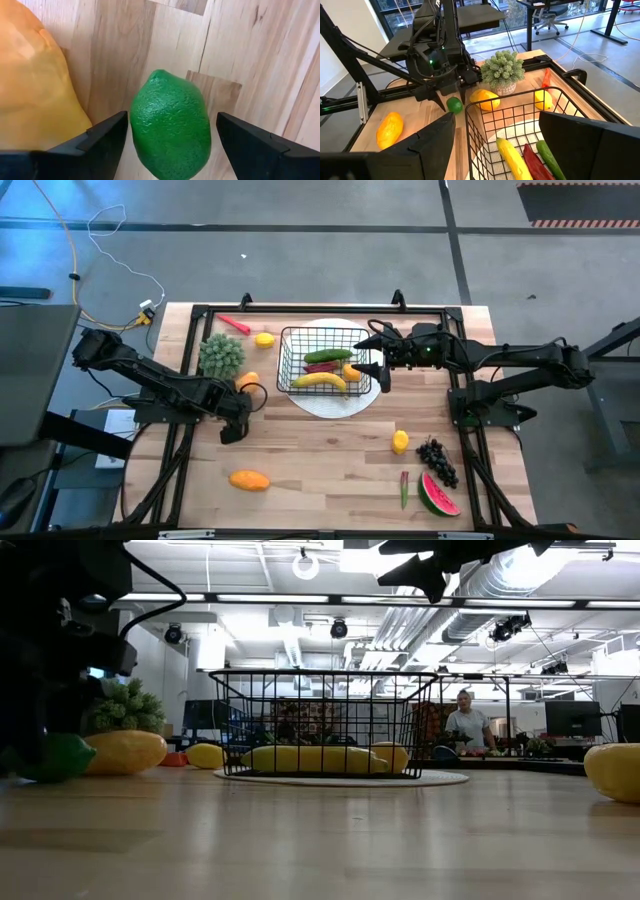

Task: Build produce basket
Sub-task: Put the green lime into the wire basket

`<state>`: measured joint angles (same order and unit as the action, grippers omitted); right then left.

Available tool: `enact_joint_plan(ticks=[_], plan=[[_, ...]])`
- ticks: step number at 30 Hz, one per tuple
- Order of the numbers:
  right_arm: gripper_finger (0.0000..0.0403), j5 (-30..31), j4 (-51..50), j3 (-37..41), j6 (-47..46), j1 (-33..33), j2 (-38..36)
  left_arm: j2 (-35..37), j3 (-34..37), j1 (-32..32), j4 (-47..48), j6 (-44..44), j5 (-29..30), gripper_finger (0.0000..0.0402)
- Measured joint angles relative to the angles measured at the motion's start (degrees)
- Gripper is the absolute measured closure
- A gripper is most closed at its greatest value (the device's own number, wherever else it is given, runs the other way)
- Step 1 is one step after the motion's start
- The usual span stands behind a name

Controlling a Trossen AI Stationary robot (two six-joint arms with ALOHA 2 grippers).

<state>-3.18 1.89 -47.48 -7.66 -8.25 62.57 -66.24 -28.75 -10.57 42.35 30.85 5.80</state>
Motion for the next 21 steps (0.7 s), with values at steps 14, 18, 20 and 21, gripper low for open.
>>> enact_joint_plan(ticks=[14, 18, 20, 21], plan=[[0.0132, 0.00, 0.02, 0.00, -0.02, 0.02, 0.00, -4.41, 0.00, 0.00, -0.63, 0.48, -0.02, 0.0106], [0.0132, 0.02, 0.02, 0.00, -0.07, 0.00, 0.00, -5.13, -0.01, 0.00, -2.05, 0.47, -0.01, 0.0106], [0.0132, 0.01, 0.02, 0.00, -0.91, 0.01, 0.00, -5.22, -0.02, 0.00, -2.26, 0.48, 0.00, 0.0106], [0.0132, 0.00, 0.03, 0.00, -1.17, 0.01, -0.01, -5.22, -0.02, 0.00, -2.39, 0.46, 0.00, 0.0106]])
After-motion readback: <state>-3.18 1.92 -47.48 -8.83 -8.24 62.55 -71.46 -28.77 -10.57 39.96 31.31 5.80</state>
